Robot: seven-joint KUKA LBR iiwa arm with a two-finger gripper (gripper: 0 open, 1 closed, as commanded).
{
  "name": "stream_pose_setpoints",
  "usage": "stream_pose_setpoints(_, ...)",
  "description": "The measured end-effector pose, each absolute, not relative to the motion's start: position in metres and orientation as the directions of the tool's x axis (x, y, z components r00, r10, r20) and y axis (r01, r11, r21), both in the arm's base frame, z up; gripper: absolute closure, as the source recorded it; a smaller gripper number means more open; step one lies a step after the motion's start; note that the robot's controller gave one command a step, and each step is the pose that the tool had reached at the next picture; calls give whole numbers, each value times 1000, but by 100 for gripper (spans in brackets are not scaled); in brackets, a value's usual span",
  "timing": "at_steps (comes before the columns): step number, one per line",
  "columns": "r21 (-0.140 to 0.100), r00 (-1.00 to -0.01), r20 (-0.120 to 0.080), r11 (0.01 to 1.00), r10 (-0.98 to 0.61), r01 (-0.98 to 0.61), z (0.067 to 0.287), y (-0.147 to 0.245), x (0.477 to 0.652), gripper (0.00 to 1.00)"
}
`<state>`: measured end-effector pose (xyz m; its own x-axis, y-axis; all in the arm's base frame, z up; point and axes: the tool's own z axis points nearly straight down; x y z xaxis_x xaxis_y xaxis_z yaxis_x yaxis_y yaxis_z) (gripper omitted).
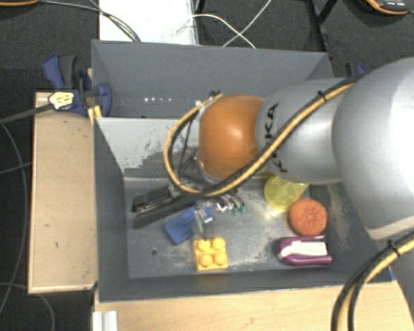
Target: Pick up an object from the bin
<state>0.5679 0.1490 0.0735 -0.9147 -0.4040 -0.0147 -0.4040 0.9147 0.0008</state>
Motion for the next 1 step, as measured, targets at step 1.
stream_pose_setpoints(1,6,-950,-18,950,-311,-311,80,157,587,100)
